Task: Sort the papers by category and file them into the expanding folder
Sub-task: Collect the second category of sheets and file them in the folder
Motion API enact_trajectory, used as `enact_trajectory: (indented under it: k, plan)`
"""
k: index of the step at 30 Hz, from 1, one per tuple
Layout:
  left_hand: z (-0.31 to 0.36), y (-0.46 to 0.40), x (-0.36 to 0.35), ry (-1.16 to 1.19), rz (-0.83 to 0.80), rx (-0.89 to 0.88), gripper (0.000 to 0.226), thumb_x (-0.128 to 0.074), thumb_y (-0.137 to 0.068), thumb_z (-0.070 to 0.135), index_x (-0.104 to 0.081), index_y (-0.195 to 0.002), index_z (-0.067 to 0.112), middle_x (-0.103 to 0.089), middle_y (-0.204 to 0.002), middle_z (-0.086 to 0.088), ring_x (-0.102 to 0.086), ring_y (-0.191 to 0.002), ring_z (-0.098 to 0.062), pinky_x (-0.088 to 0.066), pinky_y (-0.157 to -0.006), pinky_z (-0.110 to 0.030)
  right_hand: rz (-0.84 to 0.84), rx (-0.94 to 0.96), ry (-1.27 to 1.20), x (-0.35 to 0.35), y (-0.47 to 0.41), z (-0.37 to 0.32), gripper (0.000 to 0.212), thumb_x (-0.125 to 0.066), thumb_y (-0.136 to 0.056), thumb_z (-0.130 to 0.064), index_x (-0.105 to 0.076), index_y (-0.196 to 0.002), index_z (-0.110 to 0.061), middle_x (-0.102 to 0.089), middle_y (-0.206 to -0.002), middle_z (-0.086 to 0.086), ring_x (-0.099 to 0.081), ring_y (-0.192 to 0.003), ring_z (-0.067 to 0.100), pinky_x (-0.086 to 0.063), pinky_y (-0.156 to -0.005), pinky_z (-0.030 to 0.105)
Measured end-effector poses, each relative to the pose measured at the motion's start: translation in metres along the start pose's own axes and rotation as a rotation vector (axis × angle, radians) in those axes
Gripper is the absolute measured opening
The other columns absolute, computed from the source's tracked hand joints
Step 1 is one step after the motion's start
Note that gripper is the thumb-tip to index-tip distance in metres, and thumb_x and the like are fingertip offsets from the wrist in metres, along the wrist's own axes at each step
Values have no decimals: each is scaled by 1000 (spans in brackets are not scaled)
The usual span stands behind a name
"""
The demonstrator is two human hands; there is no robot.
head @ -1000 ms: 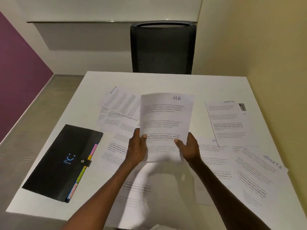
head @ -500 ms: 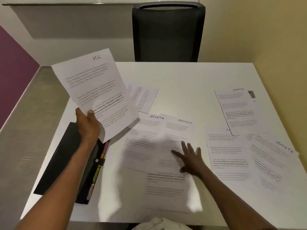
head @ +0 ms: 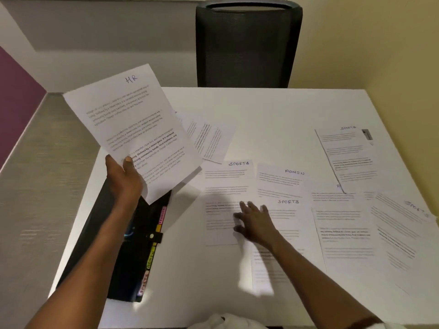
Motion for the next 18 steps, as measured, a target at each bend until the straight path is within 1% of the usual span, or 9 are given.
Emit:
enact_trajectory:
  k: [2,4,7,9,11,13,14,16,18]
  plan:
    - [5,-15,9,14,21,-15,48,-41,-105,12,-27,-151,11,-43,-146,-3,-42,-122,-6,-32,-68,12,171,-44,68,13,-1,-3,30,-67,-82,-42,-72,-92,-14,-67,-109,9,-58,-114,33,-40,-91,54]
    - [4,-29,16,10,28,-25,48,-42,-105,12,-27,-151,10,-43,-147,-5,-43,-130,-12,-32,-71,12,383,-76,76,34,3,-2,21,-66,-77,-29,-66,-65,-12,-64,-65,8,-65,-76,32,-47,-76,49]
    - [0,-48,22,-26,13,-49,47,-42,-104,14,-29,-149,10,-46,-146,-7,-47,-131,-17,-38,-74,5,524,-58,-35,70,-20,-17,30,-40,-77,-20,-54,-51,-13,-54,-49,8,-56,-54,29,-47,-64,38]
    - [-5,-58,26,-53,-11,-96,46,-43,-104,12,-30,-148,6,-46,-146,-11,-47,-132,-20,-42,-83,2,482,25,-91,82,-57,-39,25,-41,-76,-22,-58,-62,-11,-60,-63,10,-59,-60,32,-46,-60,37]
    - [-17,-66,31,-82,-44,-99,44,-44,-102,14,-34,-145,7,-49,-144,-10,-49,-131,-23,-48,-98,-20,353,65,-53,83,-97,-58,27,-54,-81,-29,-65,-93,-8,-67,-103,15,-64,-93,36,-50,-74,42]
    - [-28,-70,36,-112,-79,-56,39,-45,-101,15,-39,-140,9,-53,-139,-8,-53,-126,-23,-49,-101,-37,243,64,-43,85,-131,-67,48,-63,-85,-38,-57,-123,-9,-50,-140,16,-49,-127,35,-45,-95,49]
    - [-32,-72,38,-133,-90,-47,38,-45,-100,15,-41,-138,10,-55,-136,-6,-54,-123,-23,-49,-99,-40,199,65,-45,87,-145,-70,57,-60,-88,-43,-50,-134,-11,-38,-152,15,-38,-138,33,-37,-104,52]
    - [-40,-74,44,-175,-103,-44,36,-45,-99,13,-43,-135,9,-56,-128,-1,-54,-115,-19,-46,-90,-36,109,50,-38,87,-170,-68,64,-45,-96,-51,-34,-147,-14,-20,-161,9,-20,-147,28,-24,-113,54]
    - [-51,-78,53,-218,-96,-45,35,-46,-99,15,-44,-134,7,-56,-122,-2,-53,-111,-19,-42,-87,-34,47,6,-40,82,-189,-53,65,-36,-98,-55,-33,-145,-11,-19,-160,9,-21,-146,28,-26,-111,56]
Point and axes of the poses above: each hand's wrist, its own y-axis away from the middle knuckle, its own x-axis out of the back of the hand, z = x × y, the point moved 9 cm from there along -y, towards the middle knuckle
